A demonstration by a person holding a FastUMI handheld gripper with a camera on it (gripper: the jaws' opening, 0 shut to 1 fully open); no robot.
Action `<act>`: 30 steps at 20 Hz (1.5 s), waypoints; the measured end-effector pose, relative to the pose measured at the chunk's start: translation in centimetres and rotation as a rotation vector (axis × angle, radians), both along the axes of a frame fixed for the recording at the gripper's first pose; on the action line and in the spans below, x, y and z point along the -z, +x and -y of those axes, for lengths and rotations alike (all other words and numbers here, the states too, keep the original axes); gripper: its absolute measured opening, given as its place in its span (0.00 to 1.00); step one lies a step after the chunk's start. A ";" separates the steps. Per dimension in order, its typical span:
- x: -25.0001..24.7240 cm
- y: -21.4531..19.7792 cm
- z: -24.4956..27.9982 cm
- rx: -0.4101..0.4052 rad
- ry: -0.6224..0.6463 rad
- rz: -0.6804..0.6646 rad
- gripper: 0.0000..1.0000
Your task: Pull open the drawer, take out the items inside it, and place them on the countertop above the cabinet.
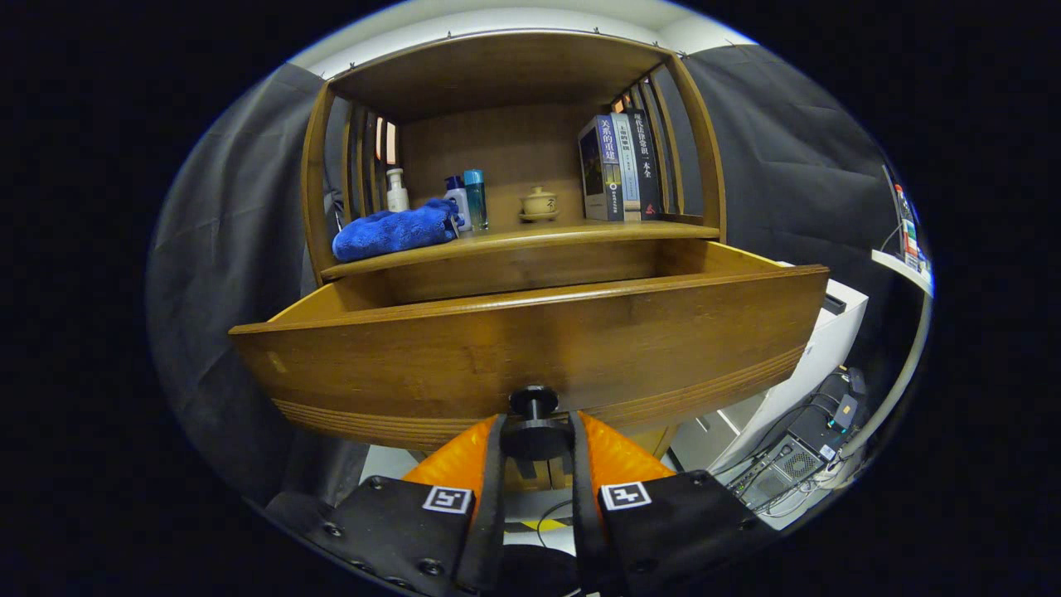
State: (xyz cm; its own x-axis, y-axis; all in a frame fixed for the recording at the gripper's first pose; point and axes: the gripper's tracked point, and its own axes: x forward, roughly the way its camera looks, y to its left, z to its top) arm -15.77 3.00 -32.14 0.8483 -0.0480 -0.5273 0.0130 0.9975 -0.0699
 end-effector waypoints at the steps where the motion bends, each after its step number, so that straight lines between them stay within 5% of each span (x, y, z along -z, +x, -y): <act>1: -0.1 -0.4 0.0 0.001 0.007 -0.004 0.43; 10: -0.1 -2.1 0.0 -0.002 0.000 -0.037 0.43; 20: -6.6 -1.7 -0.6 0.045 0.029 -0.008 0.85; 27: -12.5 1.5 -1.1 0.030 0.044 0.050 0.94; 30: -13.4 4.2 -0.2 0.089 0.049 0.038 0.99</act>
